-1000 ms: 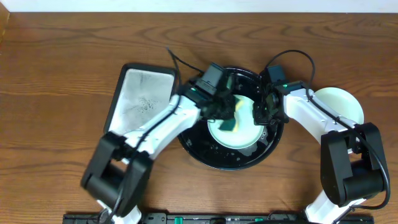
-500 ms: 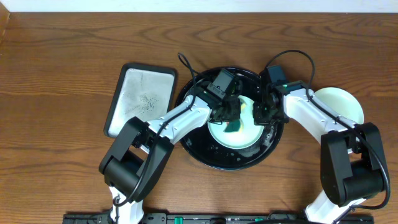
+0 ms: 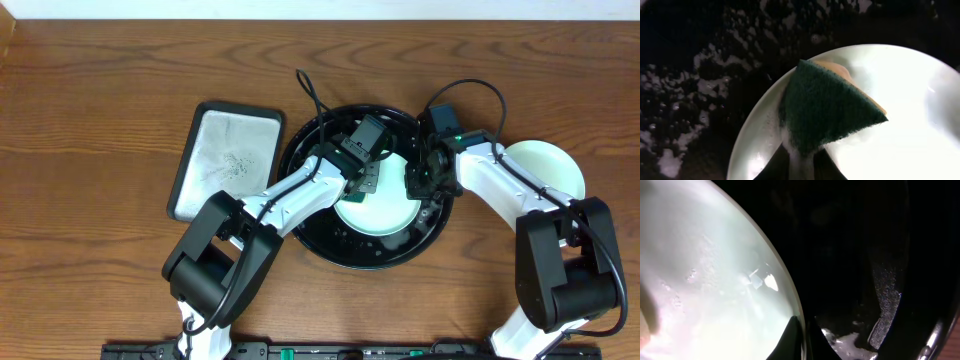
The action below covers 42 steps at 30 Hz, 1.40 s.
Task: Clean dirty plates on tray and stack at the side
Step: 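Carry the sponge to the green plate and scrub it with left gripper, then scrub the green plate with the sponge while right gripper holds rim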
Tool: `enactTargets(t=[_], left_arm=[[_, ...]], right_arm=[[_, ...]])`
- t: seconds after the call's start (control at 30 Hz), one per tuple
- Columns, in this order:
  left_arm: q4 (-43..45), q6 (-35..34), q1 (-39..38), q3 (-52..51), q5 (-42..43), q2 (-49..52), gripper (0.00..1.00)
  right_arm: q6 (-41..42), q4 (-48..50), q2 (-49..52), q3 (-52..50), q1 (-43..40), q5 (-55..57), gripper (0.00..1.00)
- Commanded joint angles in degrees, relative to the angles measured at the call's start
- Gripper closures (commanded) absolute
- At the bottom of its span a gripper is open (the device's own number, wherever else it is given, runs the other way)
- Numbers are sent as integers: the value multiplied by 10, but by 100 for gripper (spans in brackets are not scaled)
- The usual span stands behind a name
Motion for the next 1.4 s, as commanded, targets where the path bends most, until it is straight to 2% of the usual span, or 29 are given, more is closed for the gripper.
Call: enactTargets(t=[0.0,0.1,0.27,0.5,0.63,0.7,0.9,1.07,1.2,1.27,1.37], left_arm=[[21,-64,9,-11,21,30,89],[49,-111,-8,-11,89,32,89],[63,-168,-37,-11,134,32,88],[54,-158,-42,-11,115,32,87],[7,-132,-28,-11,103,32,88],[-26,-98,-23,-11,58,32,90],[-82,-31,-21,-11,-170,32,90],[-78,2,-21,-11,-257,32,90],[-58,2,-23,-11,-212,32,90],[-46,-12,-23,-11,-144,32,90],[-17,-74,-23,-11,-28,32,90]], right_arm=[[5,-9,-11,-4,-1,32,99],[5,-12,-11,-4,-1,32,99],[5,-13,-11,-4,-1,32,99],[5,-13,-11,-4,-1,32,99],[5,-13,-11,-4,-1,32,99],[5,-13,-11,-4,-1,32,99],[5,-13,-11,-4,-1,34,99],[5,-14,-11,-4,-1,34,99],[5,-14,-11,-4,-1,34,99],[5,-14,-11,-4,-1,35,99],[5,-15,-11,-4,-1,37,99]])
